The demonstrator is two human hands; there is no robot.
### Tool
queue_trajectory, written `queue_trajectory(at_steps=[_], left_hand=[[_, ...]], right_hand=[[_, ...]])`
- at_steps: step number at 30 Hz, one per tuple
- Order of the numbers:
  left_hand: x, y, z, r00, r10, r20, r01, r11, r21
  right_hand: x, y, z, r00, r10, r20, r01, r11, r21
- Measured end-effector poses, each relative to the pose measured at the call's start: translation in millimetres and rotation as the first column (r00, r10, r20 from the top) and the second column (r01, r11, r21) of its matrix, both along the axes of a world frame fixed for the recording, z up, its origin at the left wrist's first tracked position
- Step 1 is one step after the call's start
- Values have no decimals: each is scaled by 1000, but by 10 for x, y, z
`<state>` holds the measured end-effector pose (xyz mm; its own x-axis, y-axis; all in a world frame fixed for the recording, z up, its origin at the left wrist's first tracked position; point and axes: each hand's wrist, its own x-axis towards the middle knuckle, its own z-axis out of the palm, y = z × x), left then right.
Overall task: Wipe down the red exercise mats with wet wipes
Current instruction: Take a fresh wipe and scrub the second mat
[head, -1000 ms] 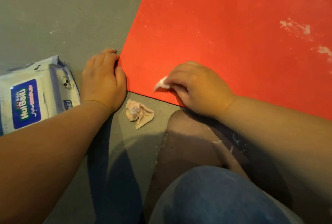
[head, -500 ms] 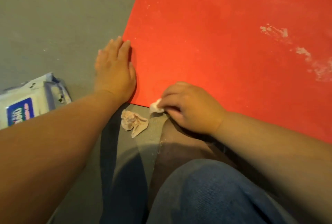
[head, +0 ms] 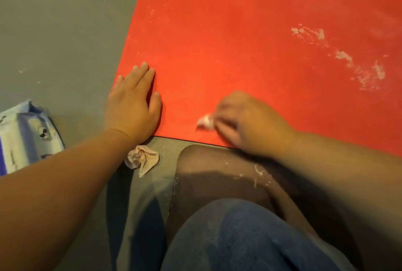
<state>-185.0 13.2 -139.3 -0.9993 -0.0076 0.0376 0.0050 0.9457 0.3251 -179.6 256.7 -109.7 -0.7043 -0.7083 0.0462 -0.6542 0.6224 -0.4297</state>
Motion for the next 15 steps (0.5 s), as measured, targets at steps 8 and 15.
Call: queue_trajectory(at_steps=[8, 15], left_hand=[[1, 6, 29, 998, 25, -62, -25, 1000, -10], [15, 0, 22, 997, 27, -70, -29, 999, -26]], right_hand=[[-489, -282, -109, 969, -227, -100, 231, 972, 35], [-1135, -70, -96, 957, -228, -178, 238, 970, 39]])
